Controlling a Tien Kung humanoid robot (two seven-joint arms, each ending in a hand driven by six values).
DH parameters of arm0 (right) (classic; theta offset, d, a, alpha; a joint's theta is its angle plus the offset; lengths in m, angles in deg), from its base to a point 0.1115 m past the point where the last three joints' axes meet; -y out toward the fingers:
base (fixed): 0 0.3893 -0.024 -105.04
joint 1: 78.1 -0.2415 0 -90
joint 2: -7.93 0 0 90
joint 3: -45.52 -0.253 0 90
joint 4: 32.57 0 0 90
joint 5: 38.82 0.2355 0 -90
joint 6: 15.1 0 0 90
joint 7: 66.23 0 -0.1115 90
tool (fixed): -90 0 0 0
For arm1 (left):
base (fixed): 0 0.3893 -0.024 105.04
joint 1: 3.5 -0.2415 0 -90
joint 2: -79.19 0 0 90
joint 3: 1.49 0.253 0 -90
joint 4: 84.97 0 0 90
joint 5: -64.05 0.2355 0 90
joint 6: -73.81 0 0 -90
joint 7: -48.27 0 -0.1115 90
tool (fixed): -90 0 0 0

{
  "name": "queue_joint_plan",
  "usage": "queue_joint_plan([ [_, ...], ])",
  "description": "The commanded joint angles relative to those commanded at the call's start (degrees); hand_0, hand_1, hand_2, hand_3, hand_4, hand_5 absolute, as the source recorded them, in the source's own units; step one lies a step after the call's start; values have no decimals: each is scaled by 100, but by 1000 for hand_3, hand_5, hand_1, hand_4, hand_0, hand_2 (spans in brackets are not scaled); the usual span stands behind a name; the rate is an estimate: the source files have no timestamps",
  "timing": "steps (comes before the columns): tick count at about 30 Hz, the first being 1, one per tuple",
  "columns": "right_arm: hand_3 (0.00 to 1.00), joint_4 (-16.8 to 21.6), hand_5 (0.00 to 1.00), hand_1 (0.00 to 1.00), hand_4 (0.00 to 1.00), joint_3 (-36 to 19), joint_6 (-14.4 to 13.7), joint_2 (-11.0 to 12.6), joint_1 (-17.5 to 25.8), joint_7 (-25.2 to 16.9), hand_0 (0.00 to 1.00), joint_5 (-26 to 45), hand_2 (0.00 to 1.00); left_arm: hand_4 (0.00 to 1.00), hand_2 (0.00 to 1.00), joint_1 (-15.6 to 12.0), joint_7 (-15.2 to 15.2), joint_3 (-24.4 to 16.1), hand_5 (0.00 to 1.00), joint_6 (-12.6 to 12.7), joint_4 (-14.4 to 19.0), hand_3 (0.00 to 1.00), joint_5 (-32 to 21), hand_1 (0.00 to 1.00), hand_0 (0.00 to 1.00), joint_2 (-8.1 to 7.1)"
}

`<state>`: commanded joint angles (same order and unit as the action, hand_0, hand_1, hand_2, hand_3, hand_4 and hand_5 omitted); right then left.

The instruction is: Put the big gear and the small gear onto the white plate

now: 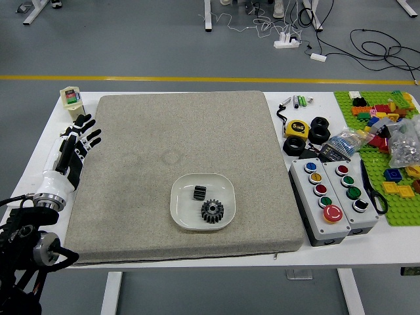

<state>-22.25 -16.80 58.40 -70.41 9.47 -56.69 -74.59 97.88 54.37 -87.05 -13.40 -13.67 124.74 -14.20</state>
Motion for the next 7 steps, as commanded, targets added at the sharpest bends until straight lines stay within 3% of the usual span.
queue_joint_plan([
  [7,568,0,735,606,767,-5,2,-1,-7,-1,613,-4,694,839,918,3,-4,-34,803,29,-22,870,13,844,835,5],
])
